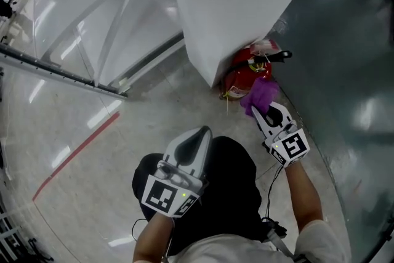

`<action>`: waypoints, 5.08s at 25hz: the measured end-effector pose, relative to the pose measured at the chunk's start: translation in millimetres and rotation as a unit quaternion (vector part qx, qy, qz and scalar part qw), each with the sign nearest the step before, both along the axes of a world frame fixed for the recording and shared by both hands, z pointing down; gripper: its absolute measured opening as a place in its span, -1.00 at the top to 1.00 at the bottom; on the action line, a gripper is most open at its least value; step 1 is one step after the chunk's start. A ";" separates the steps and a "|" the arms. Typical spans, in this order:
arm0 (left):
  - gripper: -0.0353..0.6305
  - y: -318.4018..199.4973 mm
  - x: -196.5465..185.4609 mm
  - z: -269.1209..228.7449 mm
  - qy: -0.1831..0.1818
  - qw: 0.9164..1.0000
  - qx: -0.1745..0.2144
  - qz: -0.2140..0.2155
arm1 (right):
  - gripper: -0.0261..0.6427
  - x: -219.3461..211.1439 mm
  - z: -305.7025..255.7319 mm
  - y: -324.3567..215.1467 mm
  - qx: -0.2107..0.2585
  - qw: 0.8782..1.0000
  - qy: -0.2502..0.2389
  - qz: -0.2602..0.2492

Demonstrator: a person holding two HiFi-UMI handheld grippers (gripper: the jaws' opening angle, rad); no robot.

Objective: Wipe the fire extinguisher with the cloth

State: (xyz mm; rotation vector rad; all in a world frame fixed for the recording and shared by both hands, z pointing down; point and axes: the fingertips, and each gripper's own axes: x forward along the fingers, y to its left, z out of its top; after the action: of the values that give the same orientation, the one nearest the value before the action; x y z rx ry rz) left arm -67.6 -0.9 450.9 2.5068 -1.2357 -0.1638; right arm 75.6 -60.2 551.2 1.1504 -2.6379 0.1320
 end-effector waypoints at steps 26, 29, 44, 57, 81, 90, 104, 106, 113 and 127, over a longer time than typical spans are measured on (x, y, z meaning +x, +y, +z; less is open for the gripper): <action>0.88 11.8 -13.6 5.1 0.001 1.000 -0.004 -0.012 | 0.74 -1.6 85.5 -33.0 -0.128 0.991 0.003 0.050; 0.88 12.9 -12.5 2.5 0.000 1.000 0.005 -0.008 | 0.74 1.1 99.1 -35.2 -0.136 0.989 0.008 0.055; 0.88 23.4 -7.3 5.9 -0.012 1.000 0.011 -0.001 | 0.74 -0.2 180.4 -36.9 -0.180 0.981 0.019 0.070; 0.88 28.8 -6.2 2.5 -0.006 1.000 0.011 0.000 | 0.74 -4.2 236.2 -33.8 -0.220 0.972 0.029 0.079; 0.88 31.9 -8.7 22.5 -0.011 1.000 -0.008 0.005 | 0.73 3.4 335.2 -38.7 -0.288 0.949 0.048 0.116; 0.88 23.0 0.3 23.8 0.017 1.000 -0.006 0.014 | 0.74 1.2 309.2 -25.4 -0.285 0.952 0.036 0.110; 0.88 2.6 46.6 31.0 0.026 0.993 -0.023 0.114 | 0.74 -19.4 -17.6 43.8 -0.067 0.994 -0.019 -0.089; 0.85 7.8 54.5 21.2 0.060 0.986 -0.014 0.155 | 0.74 -26.3 -51.0 56.4 -0.040 0.990 -0.021 -0.135; 0.08 26.7 66.6 12.8 0.103 0.960 -0.013 0.259 | 0.74 -43.1 -125.6 90.6 0.020 0.967 -0.054 -0.249; -0.13 74.4 74.6 -25.5 0.219 0.890 -0.016 0.400 | 0.74 -63.5 -155.8 169.4 0.032 0.880 -0.024 -0.473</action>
State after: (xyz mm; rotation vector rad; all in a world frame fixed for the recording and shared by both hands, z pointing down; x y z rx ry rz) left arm 7.0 73.5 425.5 2.5247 0.0073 -0.4531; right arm 12.1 109.3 395.4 -0.2295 -2.9265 -0.1203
